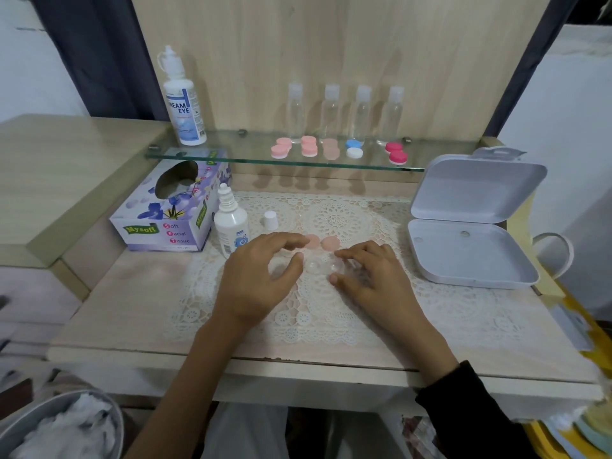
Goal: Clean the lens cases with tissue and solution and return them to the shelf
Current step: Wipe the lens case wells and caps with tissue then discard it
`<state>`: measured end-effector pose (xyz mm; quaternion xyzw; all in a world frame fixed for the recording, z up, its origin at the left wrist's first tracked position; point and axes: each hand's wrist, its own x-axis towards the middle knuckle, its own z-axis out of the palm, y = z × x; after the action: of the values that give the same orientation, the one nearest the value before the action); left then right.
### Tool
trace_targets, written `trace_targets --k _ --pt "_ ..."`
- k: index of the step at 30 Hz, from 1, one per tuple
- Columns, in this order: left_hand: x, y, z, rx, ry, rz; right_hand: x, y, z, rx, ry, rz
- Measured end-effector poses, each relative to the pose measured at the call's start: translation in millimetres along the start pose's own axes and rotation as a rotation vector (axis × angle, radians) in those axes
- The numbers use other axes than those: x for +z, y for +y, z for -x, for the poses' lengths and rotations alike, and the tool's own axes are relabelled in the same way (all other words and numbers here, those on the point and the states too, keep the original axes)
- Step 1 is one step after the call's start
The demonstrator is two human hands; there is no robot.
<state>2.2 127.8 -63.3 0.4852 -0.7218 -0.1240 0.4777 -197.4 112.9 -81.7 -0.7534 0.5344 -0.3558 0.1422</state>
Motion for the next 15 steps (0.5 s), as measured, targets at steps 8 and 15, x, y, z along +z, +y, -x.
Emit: trace_targets --k 8,15 --pt "-43.3 -0.1 10.2 0.093 0.316 -0.037 -2.3 -4.9 6.0 0.154 -0.008 -0.206" --pt "-85.1 -37.2 4.3 -0.028 0.444 -0.118 -4.8 -4.2 4.8 0.101 -0.091 -0.012"
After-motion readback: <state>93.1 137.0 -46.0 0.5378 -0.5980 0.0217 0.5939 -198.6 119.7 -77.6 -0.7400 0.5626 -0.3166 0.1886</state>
